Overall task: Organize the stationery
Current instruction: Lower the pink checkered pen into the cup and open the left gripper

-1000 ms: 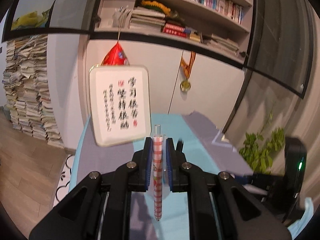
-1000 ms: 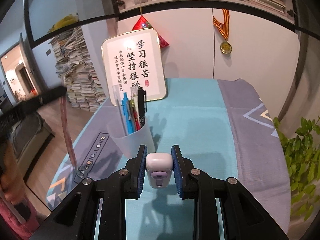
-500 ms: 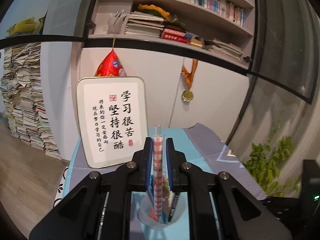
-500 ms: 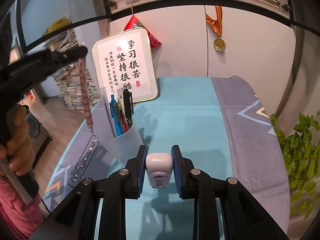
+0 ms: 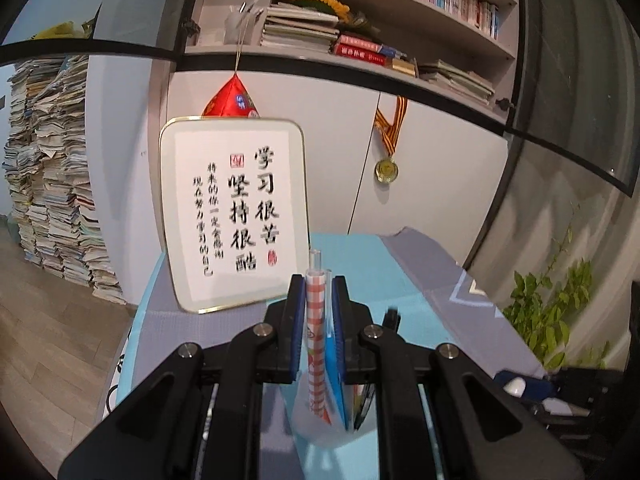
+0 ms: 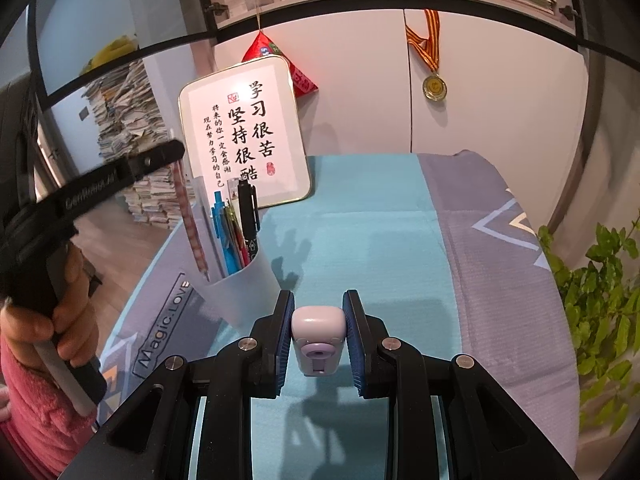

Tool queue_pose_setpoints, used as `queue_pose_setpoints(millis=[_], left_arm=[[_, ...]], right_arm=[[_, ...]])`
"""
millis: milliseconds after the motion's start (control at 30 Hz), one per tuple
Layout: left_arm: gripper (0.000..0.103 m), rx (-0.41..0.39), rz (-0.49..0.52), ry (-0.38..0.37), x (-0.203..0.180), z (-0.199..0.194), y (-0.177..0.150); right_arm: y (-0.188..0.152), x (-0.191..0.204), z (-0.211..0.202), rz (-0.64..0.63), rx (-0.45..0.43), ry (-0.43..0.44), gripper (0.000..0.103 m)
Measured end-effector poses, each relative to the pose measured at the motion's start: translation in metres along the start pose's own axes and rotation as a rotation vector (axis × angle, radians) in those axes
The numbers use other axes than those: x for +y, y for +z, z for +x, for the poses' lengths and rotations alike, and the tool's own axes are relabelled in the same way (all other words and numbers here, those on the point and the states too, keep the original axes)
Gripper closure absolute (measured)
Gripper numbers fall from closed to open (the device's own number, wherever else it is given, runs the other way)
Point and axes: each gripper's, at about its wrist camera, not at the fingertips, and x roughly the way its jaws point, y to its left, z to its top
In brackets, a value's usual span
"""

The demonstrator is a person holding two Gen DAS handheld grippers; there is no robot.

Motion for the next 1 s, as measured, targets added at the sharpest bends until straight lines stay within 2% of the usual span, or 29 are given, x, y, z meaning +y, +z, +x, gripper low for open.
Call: queue_pose_setpoints(millis=[567, 800, 900, 933, 967, 1000], left_arm=[[0.092, 0.082, -0.006, -0.005, 0.004, 0.006, -0.027], [0.091, 0.082, -0.011, -0.016, 0.005, 0.001, -0.03], [0.079, 0.076, -0.033, -0.025, 0.009, -0.005, -0.03], [0.068, 0.072, -0.039, -0.028, 0.01, -0.007, -0.03], [0.061, 0.065, -0.045, -0.028, 0.012, -0.01, -0.03], [0.061, 0.054, -0.048, -0.025, 0.013, -0.013, -0.031]], right_arm=[[-0.002, 0.005, -0.001, -0.007, -0.002, -0.001, 0.077], [-0.001, 0.007, -0.002, -0.01, -0.001, -0.004, 0.077], [-0.001, 0.008, -0.003, -0.013, -0.004, -0.005, 0.077], [0.0, 0.008, -0.003, -0.015, -0.006, -0.007, 0.077], [0.0, 0.009, -0.003, -0.016, -0.007, -0.008, 0.077], [0.001, 0.01, -0.004, -0.016, -0.008, -0.009, 0.077]])
